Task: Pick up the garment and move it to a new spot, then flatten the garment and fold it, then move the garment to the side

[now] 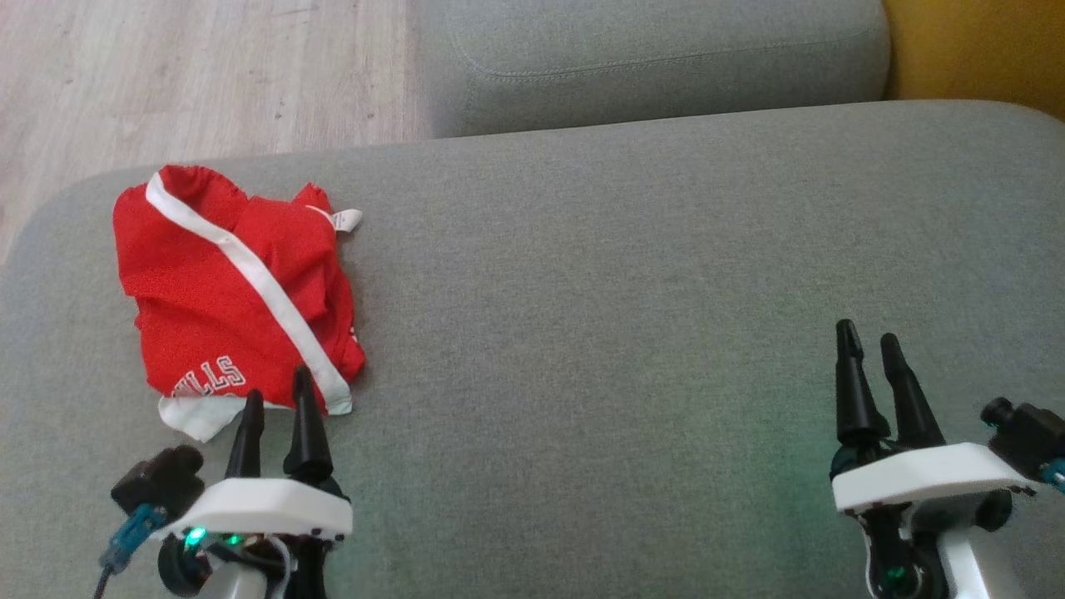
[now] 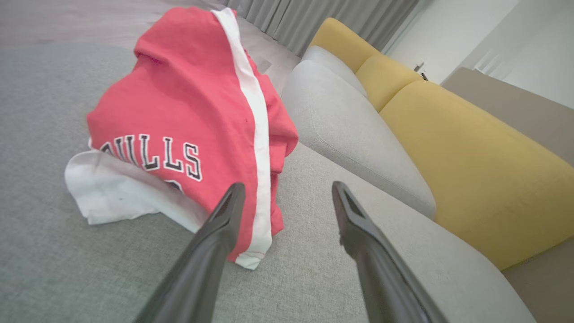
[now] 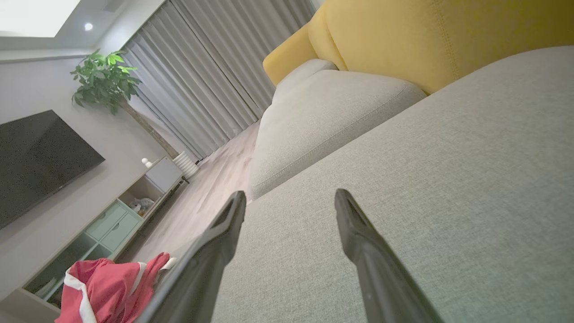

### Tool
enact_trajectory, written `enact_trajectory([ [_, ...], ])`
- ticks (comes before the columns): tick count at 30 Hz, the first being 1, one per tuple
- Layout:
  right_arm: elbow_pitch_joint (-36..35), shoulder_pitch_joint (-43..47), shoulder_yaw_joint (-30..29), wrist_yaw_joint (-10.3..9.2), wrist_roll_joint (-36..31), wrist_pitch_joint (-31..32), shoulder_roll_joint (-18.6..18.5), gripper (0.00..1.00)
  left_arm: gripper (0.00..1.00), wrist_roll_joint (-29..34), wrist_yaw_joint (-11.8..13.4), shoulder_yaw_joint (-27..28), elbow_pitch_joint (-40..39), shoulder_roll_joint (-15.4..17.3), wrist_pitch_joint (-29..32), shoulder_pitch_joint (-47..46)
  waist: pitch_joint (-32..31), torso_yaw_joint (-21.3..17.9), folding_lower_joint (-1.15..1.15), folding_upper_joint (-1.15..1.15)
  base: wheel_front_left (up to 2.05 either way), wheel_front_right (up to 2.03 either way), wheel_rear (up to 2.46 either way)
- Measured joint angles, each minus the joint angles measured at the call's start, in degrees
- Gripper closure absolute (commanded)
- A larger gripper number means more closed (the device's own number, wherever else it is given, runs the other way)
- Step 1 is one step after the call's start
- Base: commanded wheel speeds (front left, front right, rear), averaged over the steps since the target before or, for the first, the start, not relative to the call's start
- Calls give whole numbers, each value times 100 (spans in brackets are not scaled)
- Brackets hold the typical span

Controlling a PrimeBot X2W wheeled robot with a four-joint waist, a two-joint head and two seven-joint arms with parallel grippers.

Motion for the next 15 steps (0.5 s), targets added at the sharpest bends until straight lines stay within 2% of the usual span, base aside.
enact_trajectory([
  [15, -157, -46, 243, 0, -1362, -232, -2, 0, 0, 1013, 581, -806, 19, 315, -240, -342, 107, -27, 0, 0, 0, 0, 0],
])
